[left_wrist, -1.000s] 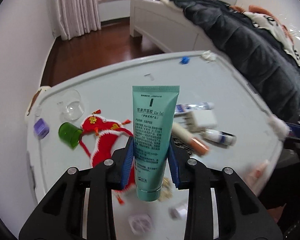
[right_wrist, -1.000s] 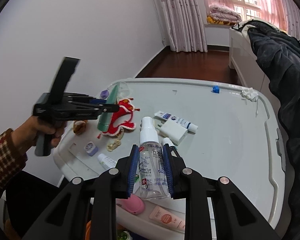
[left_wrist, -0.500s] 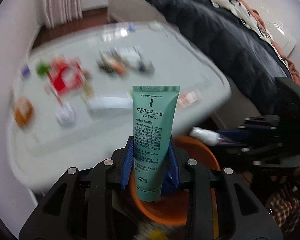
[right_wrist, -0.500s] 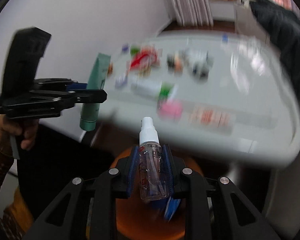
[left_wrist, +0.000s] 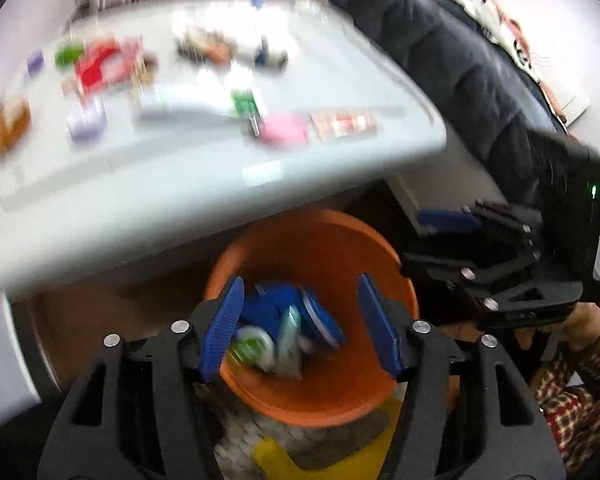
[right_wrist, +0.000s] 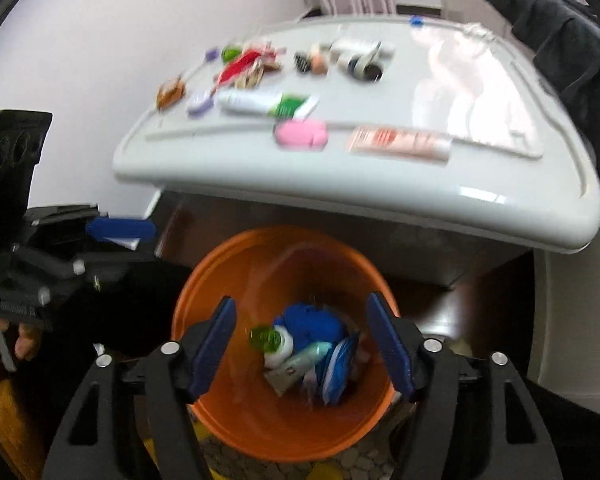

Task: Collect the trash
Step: 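Carry the teal tube and spray bottle over the orange bucket and open both tools, then grasp the white-green ointment tube with the left tool while the right grasps the brown dropper bottle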

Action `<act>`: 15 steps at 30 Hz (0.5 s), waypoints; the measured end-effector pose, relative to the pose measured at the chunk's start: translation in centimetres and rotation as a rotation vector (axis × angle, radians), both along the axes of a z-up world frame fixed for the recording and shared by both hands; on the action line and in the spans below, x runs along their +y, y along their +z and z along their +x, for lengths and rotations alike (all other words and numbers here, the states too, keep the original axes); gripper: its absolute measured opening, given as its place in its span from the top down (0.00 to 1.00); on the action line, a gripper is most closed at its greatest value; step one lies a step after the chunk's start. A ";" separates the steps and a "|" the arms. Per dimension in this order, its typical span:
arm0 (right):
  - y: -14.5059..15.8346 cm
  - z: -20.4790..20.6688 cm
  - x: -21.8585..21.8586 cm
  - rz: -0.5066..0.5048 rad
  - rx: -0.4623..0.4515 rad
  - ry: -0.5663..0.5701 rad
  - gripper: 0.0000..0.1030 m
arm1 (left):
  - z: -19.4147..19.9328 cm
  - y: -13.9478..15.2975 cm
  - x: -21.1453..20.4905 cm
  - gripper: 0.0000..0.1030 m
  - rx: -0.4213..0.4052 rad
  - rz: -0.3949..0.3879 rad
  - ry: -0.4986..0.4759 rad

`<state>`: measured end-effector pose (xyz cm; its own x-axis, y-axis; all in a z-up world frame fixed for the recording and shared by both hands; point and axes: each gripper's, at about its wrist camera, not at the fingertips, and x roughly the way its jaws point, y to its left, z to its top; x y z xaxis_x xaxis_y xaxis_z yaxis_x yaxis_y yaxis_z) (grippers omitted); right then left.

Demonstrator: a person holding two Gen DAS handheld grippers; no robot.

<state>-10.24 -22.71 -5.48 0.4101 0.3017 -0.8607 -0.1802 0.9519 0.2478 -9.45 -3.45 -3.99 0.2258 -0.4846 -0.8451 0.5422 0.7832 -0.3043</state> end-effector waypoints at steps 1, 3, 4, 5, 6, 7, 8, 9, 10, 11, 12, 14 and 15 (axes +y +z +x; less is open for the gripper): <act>0.4 0.1 -0.4 0.011 -0.013 -0.010 0.31 | 1.0 0.9 0.1 0.40 -0.042 -0.008 -0.016; 0.9 0.3 -0.7 0.030 -0.032 -0.021 0.30 | 2.4 1.8 0.0 0.40 -0.080 -0.023 -0.060; 1.1 0.4 -1.0 0.032 -0.039 -0.028 0.30 | 3.6 2.3 -0.2 0.40 -0.097 -0.024 -0.094; 1.2 0.7 -1.0 0.032 -0.043 -0.033 0.30 | 4.6 2.6 -0.4 0.40 -0.112 -0.017 -0.122; 1.2 0.7 -1.1 0.033 -0.042 -0.032 0.30 | 5.3 2.6 -0.7 0.40 -0.125 -0.009 -0.142; 1.2 0.8 -1.0 0.032 -0.043 -0.034 0.30 | 6.1 2.5 -0.9 0.40 -0.148 0.005 -0.171; 1.2 0.8 -1.1 0.029 -0.045 -0.038 0.30 | 6.8 2.4 -1.2 0.40 -0.162 0.017 -0.194; 1.2 0.8 -1.3 0.028 -0.045 -0.039 0.29 | 7.3 2.3 -1.6 0.40 -0.179 0.034 -0.218; 1.3 0.7 -1.4 0.027 -0.046 -0.041 0.29 | 8.2 2.1 -2.1 0.40 -0.206 0.061 -0.248; 1.3 0.7 -1.5 0.025 -0.048 -0.049 0.28 | 9.0 1.8 -2.5 0.40 -0.221 0.082 -0.273; 1.3 0.9 -1.7 0.027 -0.048 -0.054 0.28 | 9.9 1.4 -2.8 0.40 -0.241 0.114 -0.291; 1.2 1.2 -1.9 0.034 -0.041 -0.067 0.27 | 10.8 0.9 -3.1 0.40 -0.255 0.143 -0.320; 1.1 1.3 -2.1 0.037 -0.037 -0.075 0.27 | 11.5 0.6 -2.9 0.40 -0.252 0.149 -0.331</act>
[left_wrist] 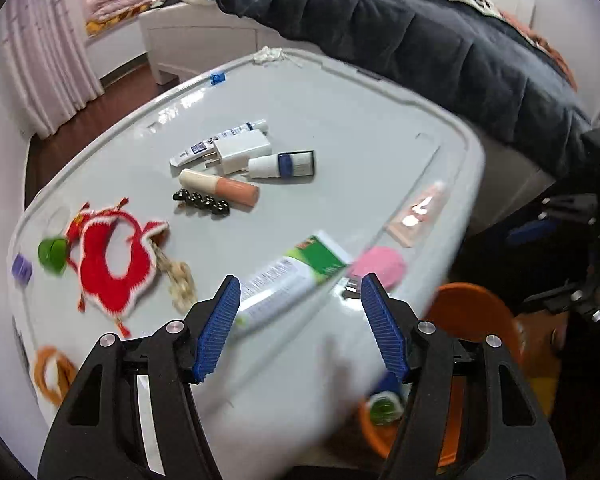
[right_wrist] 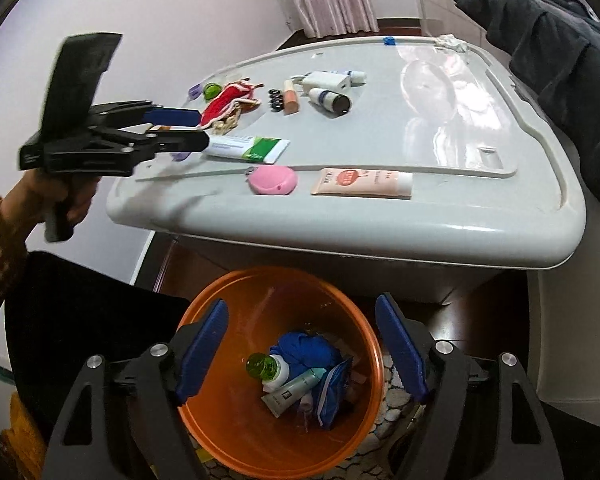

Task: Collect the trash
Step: 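Grasp the white-green ointment tube with the left tool while the right grasps the brown dropper bottle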

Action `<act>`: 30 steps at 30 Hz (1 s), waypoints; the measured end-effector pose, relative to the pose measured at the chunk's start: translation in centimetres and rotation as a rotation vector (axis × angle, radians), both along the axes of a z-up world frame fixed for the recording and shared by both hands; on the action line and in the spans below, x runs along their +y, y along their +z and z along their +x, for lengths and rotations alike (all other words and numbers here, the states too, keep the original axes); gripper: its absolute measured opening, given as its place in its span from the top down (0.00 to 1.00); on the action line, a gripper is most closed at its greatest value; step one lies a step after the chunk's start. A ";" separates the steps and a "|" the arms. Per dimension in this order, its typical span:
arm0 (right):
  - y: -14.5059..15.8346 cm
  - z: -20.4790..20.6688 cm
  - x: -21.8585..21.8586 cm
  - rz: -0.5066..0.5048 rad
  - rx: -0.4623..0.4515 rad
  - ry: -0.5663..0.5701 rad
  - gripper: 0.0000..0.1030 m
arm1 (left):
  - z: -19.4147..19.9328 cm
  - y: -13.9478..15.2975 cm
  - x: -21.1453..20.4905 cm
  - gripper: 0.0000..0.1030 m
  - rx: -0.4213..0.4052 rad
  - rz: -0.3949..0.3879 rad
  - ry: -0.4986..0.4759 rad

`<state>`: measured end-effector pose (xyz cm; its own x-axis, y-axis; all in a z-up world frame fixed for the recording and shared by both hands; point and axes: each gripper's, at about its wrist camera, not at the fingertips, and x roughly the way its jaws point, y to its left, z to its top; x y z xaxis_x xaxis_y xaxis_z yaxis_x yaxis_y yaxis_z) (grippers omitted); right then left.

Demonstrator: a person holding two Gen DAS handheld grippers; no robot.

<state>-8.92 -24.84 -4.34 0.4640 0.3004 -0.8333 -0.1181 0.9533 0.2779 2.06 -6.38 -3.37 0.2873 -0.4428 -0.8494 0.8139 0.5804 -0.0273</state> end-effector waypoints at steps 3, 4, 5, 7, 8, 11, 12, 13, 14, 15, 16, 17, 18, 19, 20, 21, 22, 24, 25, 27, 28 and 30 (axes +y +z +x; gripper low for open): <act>-0.3 0.5 -0.5 0.026 0.023 -0.020 0.27 | 1.8 -1.3 -0.2 0.40 0.015 0.026 -0.033; -0.4 0.7 -0.7 0.043 0.034 -0.028 0.27 | 2.0 -1.5 -0.3 0.40 0.019 0.033 -0.043; -0.5 0.8 -0.8 0.056 0.042 -0.033 0.26 | 2.2 -1.7 -0.3 0.40 0.022 0.041 -0.059; -0.5 1.0 -1.1 0.079 0.050 -0.045 0.27 | 2.4 -2.1 -0.4 0.40 0.031 0.049 -0.094; -0.5 1.1 -1.1 0.078 0.050 -0.046 0.26 | 2.5 -2.3 -0.4 0.40 0.038 0.051 -0.107; -0.6 1.3 -1.0 0.079 0.055 -0.045 0.26 | 3.0 -3.2 -0.6 0.40 0.067 0.071 -0.132; -0.6 1.4 -1.0 0.081 0.057 -0.045 0.26 | 3.1 -3.6 -0.7 0.40 0.069 0.083 -0.134; -0.6 1.5 -0.9 0.082 0.059 -0.043 0.26 | 3.2 -3.9 -0.7 0.40 0.078 0.087 -0.135; -0.6 1.5 -0.9 0.081 0.059 -0.042 0.26 | 3.3 -4.2 -0.7 0.40 0.089 0.090 -0.133; -0.6 1.5 -0.8 0.081 0.057 -0.042 0.26 | 3.2 -4.2 -0.7 0.40 0.083 0.086 -0.131; -0.5 1.6 -0.8 0.083 0.055 -0.044 0.26 | 3.2 -4.2 -0.6 0.42 0.084 0.079 -0.121; -0.5 1.6 -0.9 0.085 0.053 -0.045 0.26 | 3.3 -4.2 -0.5 0.44 0.088 0.075 -0.096; -0.4 1.6 -1.0 0.086 0.050 -0.050 0.26 | 3.6 -4.1 -0.4 0.51 0.096 0.073 -0.055; -0.3 1.6 -1.0 0.088 0.049 -0.053 0.26 | 3.9 -4.0 -0.3 0.56 0.104 0.070 -0.013; -0.3 1.6 -1.1 0.090 0.047 -0.056 0.26 | 4.3 -3.8 0.0 0.64 0.124 0.058 0.045; -0.1 1.7 -1.1 0.092 0.043 -0.058 0.26 | 4.6 -3.7 0.3 0.66 0.146 0.043 0.087; 0.0 1.7 -1.0 0.093 0.040 -0.058 0.26 | 4.8 -3.7 0.7 0.68 0.171 0.024 0.138; 0.2 1.7 -0.9 0.091 0.032 -0.055 0.26 | 4.5 -3.6 0.9 0.70 0.172 0.027 0.196; 0.2 1.6 -0.8 0.091 0.030 -0.052 0.26 | 4.2 -3.5 1.0 0.70 0.172 0.032 0.227; 0.3 1.6 -0.9 0.092 0.027 -0.051 0.26 | 3.8 -3.3 1.0 0.70 0.173 0.024 0.267; 0.3 1.6 -0.9 0.093 0.024 -0.052 0.26 | 3.5 -3.1 1.0 0.70 0.164 0.023 0.283; 0.5 1.5 -0.9 0.096 0.018 -0.052 0.26 | 3.0 -2.8 1.1 0.70 0.157 0.006 0.313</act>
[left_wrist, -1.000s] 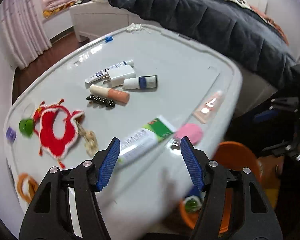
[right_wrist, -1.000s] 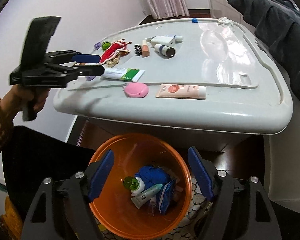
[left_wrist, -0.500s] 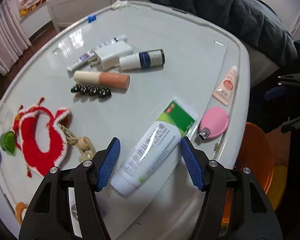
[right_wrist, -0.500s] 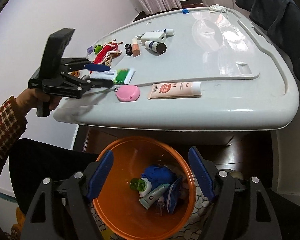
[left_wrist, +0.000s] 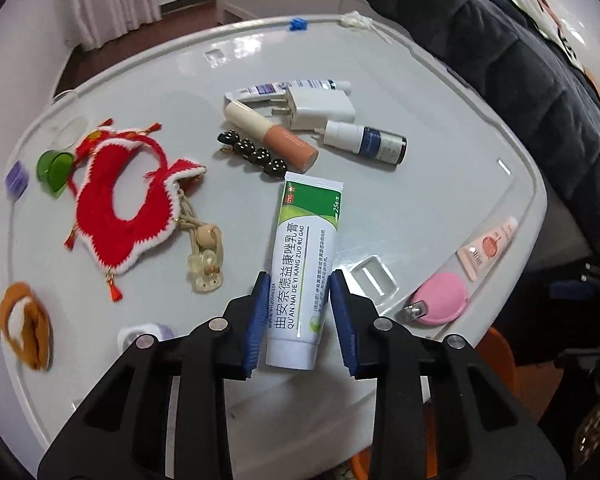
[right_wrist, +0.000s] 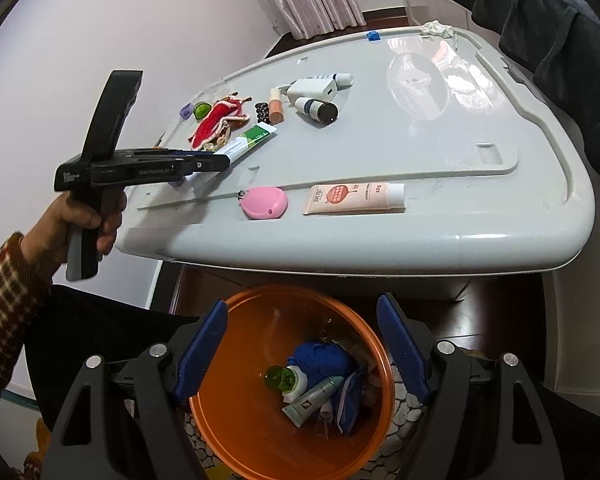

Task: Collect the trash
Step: 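Grasp the white-green ointment tube with the left tool while the right grasps the brown dropper bottle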

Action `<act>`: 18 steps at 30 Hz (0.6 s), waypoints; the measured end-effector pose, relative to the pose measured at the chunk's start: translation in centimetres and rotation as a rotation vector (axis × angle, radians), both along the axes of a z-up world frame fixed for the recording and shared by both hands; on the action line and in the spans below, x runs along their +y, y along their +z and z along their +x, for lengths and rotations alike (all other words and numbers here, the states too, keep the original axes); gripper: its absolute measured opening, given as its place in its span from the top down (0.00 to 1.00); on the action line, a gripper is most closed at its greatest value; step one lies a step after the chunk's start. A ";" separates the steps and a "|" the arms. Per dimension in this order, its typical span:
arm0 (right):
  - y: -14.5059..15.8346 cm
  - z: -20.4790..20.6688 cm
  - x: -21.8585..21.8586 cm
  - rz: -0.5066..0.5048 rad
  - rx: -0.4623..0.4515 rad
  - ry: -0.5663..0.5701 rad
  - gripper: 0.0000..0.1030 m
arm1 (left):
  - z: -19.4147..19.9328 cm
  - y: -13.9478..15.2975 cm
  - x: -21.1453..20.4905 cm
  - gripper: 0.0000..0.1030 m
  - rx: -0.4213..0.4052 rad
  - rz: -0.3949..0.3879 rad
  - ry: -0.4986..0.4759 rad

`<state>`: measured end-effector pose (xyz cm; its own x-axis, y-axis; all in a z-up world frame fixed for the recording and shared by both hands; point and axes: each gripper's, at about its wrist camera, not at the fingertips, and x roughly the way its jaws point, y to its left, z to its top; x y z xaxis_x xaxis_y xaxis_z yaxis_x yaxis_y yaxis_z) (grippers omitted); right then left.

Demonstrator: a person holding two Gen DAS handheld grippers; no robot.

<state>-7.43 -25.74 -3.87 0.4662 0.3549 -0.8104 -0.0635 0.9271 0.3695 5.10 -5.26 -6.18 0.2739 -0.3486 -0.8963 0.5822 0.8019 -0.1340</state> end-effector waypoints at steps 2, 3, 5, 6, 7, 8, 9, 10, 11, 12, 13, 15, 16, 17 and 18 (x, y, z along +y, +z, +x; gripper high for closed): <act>0.2 -0.1 0.0 -0.004 -0.007 -0.001 0.26 | -0.5 0.6 0.4 0.70 -0.010 -0.025 0.041; 0.2 -0.1 0.0 -0.005 -0.008 0.001 0.26 | -0.9 0.9 0.5 0.70 -0.024 -0.026 0.057; 0.4 0.0 0.1 -0.008 -0.009 0.004 0.26 | -1.1 1.4 0.5 0.70 -0.030 -0.036 0.080; 0.8 0.3 0.2 -0.018 -0.016 0.011 0.26 | -1.5 1.7 0.7 0.70 -0.033 -0.047 0.098; 1.5 0.7 0.3 -0.035 -0.031 0.017 0.26 | -1.7 2.0 0.7 0.70 -0.042 -0.047 0.106; 2.4 1.2 0.5 -0.063 -0.055 0.028 0.26 | -2.0 2.3 0.7 0.70 -0.052 -0.052 0.112; 3.2 1.8 0.6 -0.088 -0.076 0.037 0.26 | -2.3 2.7 0.7 0.70 -0.056 -0.066 0.122; 4.0 2.4 0.8 -0.114 -0.100 0.049 0.26 | -2.7 3.2 0.8 0.70 -0.061 -0.085 0.134; 4.7 3.4 1.0 -0.139 -0.125 0.063 0.26 | -3.1 3.6 0.8 0.70 -0.070 -0.100 0.140; 5.5 4.9 1.4 -0.173 -0.159 0.085 0.26 | -3.5 3.9 0.8 0.70 -0.082 -0.109 0.142; 5.7 6.0 1.6 -0.196 -0.176 0.097 0.26 | -3.8 4.2 0.8 0.70 -0.099 -0.116 0.143; 5.4 9.2 2.1 -0.236 -0.193 0.120 0.26 | -4.0 4.6 0.7 0.70 -0.107 -0.134 0.139; 4.9 10.7 2.2 -0.250 -0.192 0.127 0.28 | -4.0 4.6 0.6 0.70 -0.109 -0.137 0.139; 4.0 12.6 2.6 -0.278 -0.185 0.136 0.32 | -3.9 4.6 0.7 0.70 -0.113 -0.139 0.141; 3.4 13.6 2.8 -0.299 -0.177 0.141 0.35 | -3.7 4.5 0.7 0.70 -0.112 -0.139 0.142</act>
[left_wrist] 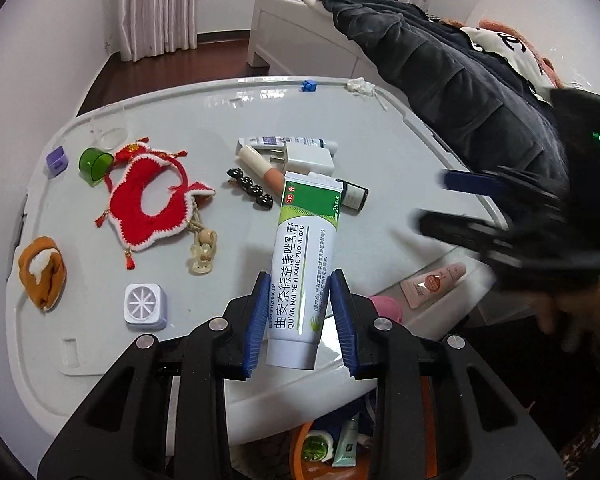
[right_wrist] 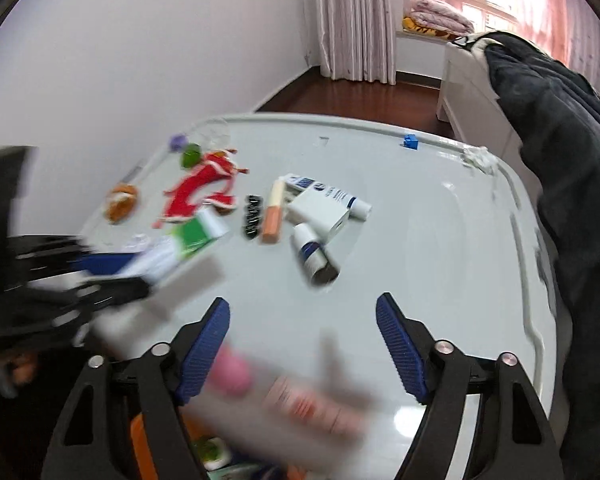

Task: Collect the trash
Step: 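Grasp the white-green ointment tube with the left tool while the right grasps the brown dropper bottle, then lower the ointment tube and dropper bottle into the orange bucket and release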

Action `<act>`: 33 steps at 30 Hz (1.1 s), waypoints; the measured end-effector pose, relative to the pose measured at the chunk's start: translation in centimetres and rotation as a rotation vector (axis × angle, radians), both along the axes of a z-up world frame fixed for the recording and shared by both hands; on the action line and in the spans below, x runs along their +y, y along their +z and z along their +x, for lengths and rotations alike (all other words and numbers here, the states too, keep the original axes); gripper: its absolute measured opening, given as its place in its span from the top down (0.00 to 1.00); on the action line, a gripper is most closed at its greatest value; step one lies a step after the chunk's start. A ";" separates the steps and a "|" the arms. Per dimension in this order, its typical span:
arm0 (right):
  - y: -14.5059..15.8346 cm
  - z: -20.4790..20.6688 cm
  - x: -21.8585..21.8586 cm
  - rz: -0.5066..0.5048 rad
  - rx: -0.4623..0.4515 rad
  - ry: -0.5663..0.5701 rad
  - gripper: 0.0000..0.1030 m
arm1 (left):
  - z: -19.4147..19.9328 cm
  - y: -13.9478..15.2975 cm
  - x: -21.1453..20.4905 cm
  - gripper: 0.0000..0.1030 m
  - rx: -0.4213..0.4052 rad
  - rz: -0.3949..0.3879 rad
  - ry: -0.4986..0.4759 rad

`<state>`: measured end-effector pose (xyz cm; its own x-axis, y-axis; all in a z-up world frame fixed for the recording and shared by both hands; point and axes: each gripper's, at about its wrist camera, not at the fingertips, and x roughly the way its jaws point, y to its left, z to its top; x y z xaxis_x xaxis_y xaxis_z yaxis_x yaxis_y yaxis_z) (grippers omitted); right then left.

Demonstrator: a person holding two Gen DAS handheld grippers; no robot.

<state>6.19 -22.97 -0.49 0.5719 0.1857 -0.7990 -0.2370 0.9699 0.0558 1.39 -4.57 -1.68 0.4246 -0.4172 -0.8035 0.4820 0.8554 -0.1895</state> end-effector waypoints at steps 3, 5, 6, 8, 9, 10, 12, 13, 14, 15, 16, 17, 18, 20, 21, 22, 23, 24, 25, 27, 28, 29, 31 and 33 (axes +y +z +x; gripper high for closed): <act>-2.3 3.2 0.9 -0.065 0.026 0.023 0.39 | 0.4 -0.1 0.5 0.70 0.005 -0.006 0.016; -3.2 4.5 1.4 -0.073 0.032 0.030 0.42 | 0.5 -0.1 0.7 0.70 -0.001 -0.007 0.021; -3.8 5.3 1.5 -0.076 0.042 0.028 0.45 | 0.6 -0.1 0.8 0.70 0.002 -0.010 0.018; -4.7 6.5 2.1 -0.074 0.057 0.035 0.59 | 0.5 0.0 1.0 0.70 -0.003 -0.006 0.019; -5.1 6.8 2.2 -0.081 0.065 0.042 0.64 | 0.4 -0.1 1.0 0.70 -0.004 -0.002 0.014; -5.5 7.1 2.4 -0.101 0.077 0.044 0.69 | 0.4 -0.1 1.0 0.70 -0.002 -0.001 0.013; -5.9 7.5 2.1 -0.075 0.104 0.018 0.71 | 0.5 -0.2 1.0 0.70 0.001 -0.003 0.011; -5.8 7.6 1.8 -0.044 0.131 -0.004 0.74 | 0.5 -0.2 1.0 0.70 0.000 -0.003 0.012; -5.7 7.6 1.7 -0.036 0.142 -0.013 0.76 | 0.6 -0.2 1.0 0.70 -0.001 -0.004 0.013; -5.7 7.4 1.8 -0.040 0.148 -0.015 0.76 | 0.6 -0.2 1.0 0.70 0.000 -0.007 0.013; -5.6 7.2 1.7 -0.031 0.156 -0.017 0.76 | 0.6 -0.2 1.0 0.70 -0.001 -0.008 0.012; -5.6 7.0 1.6 -0.011 0.165 -0.021 0.77 | 0.6 -0.1 0.9 0.70 -0.005 -0.009 0.011; -5.4 6.7 1.3 0.020 0.172 -0.028 0.77 | 0.6 -0.1 0.8 0.70 -0.005 -0.011 0.007; -5.0 6.2 1.2 0.034 0.167 -0.033 0.77 | 0.5 -0.1 0.5 0.70 -0.006 -0.008 -0.002; -4.6 5.9 1.0 0.051 0.164 -0.035 0.77 | 0.4 -0.1 0.3 0.70 -0.006 -0.004 -0.007; -4.2 5.7 0.9 0.062 0.164 -0.038 0.77 | 0.4 -0.1 0.2 0.70 -0.005 -0.003 -0.012; -3.9 5.3 0.7 0.073 0.162 -0.041 0.77 | 0.3 -0.1 0.1 0.70 -0.006 -0.002 -0.016; -3.4 4.9 0.6 0.079 0.158 -0.043 0.77 | 0.2 -0.1 0.0 0.70 -0.007 -0.003 -0.020; -3.2 4.6 0.4 0.081 0.154 -0.043 0.77 | 0.0 -0.1 -0.2 0.70 -0.004 -0.003 -0.032; -2.8 3.9 0.2 0.078 0.150 -0.047 0.77 | -0.2 -0.1 -0.4 0.70 -0.006 0.000 -0.036; -2.6 3.5 0.0 0.078 0.148 -0.051 0.77 | -0.5 -0.1 -0.5 0.70 -0.004 0.000 -0.043; -2.5 3.2 -0.2 0.082 0.145 -0.055 0.77 | -0.7 0.0 -0.6 0.70 -0.007 0.004 -0.048; -2.0 2.0 -0.8 0.094 0.142 -0.068 0.77 | -1.5 0.1 -0.7 0.70 -0.017 0.016 -0.053; -1.4 0.4 -1.1 0.109 0.139 -0.068 0.77 | -2.3 0.2 -0.7 0.70 -0.010 0.007 -0.055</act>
<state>6.63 -24.05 -1.89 0.4718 0.2400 -0.8484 -0.1537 0.9699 0.1889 -0.87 -5.24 -1.47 0.4095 -0.4344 -0.8022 0.5301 0.8290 -0.1782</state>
